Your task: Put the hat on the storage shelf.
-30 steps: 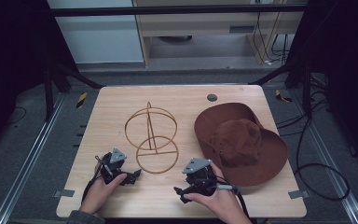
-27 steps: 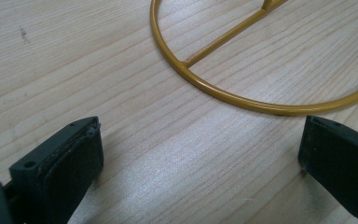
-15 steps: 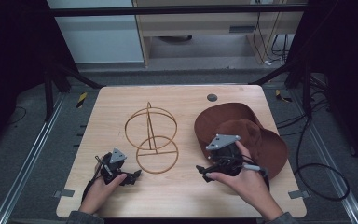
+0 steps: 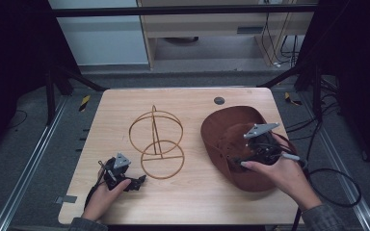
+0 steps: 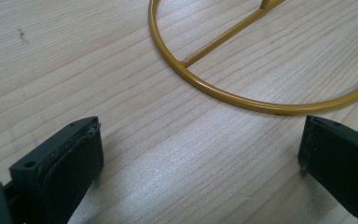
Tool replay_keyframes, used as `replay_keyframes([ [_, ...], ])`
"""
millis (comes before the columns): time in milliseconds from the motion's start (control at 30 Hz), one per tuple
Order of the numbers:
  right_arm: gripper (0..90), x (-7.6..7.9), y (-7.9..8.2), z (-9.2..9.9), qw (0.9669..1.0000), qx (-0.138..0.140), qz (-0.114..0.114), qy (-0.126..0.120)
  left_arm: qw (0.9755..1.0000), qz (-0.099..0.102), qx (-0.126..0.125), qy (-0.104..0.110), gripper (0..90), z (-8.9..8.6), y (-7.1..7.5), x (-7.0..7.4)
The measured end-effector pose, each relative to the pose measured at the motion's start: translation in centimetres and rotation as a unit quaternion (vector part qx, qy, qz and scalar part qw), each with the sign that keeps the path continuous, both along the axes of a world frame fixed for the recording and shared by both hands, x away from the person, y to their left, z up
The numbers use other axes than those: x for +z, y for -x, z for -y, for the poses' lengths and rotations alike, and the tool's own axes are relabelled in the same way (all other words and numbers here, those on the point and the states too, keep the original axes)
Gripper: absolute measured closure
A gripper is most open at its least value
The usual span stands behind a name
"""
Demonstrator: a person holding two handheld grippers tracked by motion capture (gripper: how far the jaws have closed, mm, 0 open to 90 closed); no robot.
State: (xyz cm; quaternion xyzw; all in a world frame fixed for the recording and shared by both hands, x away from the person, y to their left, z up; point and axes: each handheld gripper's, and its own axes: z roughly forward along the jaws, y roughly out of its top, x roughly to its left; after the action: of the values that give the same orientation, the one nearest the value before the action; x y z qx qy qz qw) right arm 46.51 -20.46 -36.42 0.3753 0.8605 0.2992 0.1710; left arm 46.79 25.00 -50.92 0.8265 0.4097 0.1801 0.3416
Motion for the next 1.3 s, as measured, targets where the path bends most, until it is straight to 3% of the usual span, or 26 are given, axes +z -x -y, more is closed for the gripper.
replay_keyframes([
  [300, 15.7, 0.3, -2.0, 3.2, 0.9994, -0.027, -0.014, 0.015, 1.0, 0.0, 0.001, 0.0, 0.0, 0.0, 0.1, 0.0],
  [533, 9.8, 0.7, -3.8, 4.5, 0.9987, -0.041, -0.029, 0.01, 1.0, 0.0, 0.001, 0.0, 0.0, 0.0, 0.1, 0.0],
  [867, 6.8, 1.3, -7.1, 4.4, 0.9971, -0.047, -0.056, 0.023, 1.0, 0.0, 0.001, 0.0, 0.0, 0.0, 0.1, 0.0],
  [1300, 9.2, -0.9, -10.5, 2.8, 0.9953, -0.033, -0.084, 0.037, 1.0, 0.0, 0.001, 0.001, 0.0, 0.0, 0.1, 0.0],
])
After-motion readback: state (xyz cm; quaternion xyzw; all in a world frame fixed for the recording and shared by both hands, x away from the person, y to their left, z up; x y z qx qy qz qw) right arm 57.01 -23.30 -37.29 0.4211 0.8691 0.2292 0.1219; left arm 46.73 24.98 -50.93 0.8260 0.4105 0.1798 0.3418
